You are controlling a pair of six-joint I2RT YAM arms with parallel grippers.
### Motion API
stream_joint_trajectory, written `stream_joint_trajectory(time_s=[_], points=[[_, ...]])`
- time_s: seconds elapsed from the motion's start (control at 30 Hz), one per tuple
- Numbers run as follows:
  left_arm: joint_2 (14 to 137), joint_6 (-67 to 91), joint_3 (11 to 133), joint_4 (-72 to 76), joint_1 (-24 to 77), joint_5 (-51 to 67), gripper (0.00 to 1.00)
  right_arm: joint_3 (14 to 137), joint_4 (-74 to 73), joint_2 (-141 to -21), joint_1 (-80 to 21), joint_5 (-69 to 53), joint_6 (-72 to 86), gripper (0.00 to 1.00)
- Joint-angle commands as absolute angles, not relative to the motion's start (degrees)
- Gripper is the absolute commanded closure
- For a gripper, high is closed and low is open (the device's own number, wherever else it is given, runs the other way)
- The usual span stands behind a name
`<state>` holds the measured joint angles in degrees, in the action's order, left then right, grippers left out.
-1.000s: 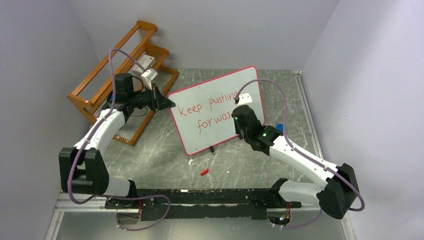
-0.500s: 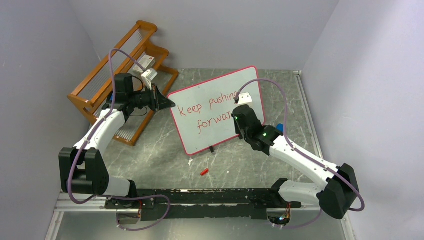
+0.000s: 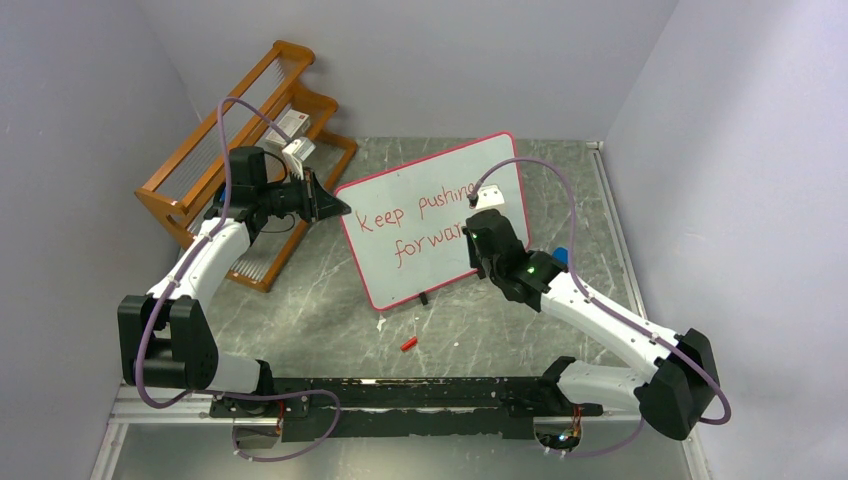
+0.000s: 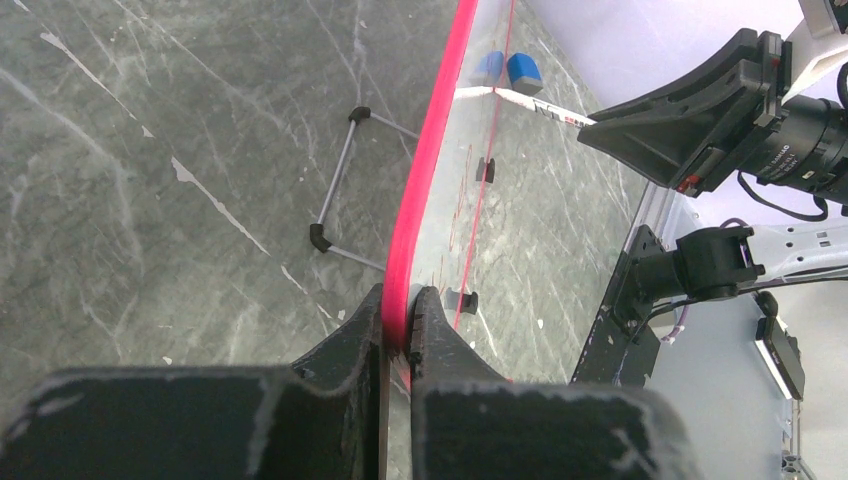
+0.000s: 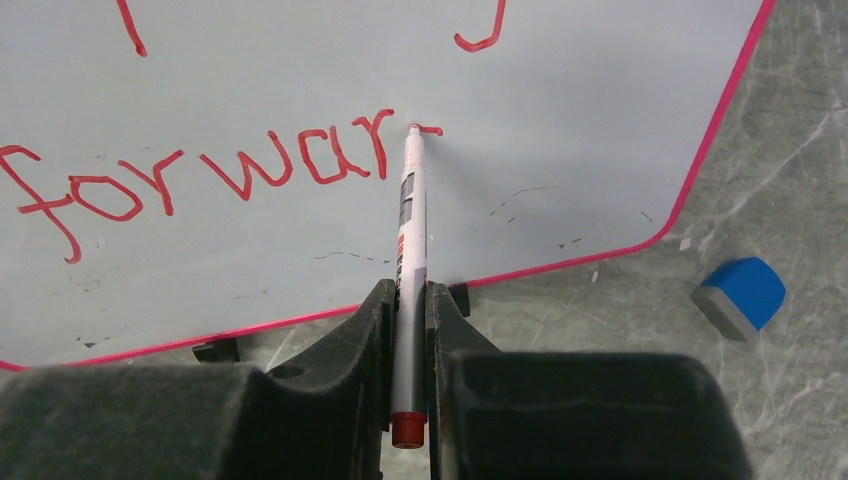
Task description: Write a sentence on the whiteboard
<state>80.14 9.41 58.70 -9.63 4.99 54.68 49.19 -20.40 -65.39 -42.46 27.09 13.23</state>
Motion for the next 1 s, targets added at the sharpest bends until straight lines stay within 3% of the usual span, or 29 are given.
stream_joint_trajectory(time_s=[0.0,0.97], points=[[82.7,2.1,57.6,-13.2,6.2,45.5,0.95,50.6,-19.5,-64.9,-42.1,25.7,13.4,1.00],[82.9,2.1,57.6,-13.2,6.2,45.5,0.95,49.3,-24.6,-67.1,-42.1,26.4,13.6,1.00]])
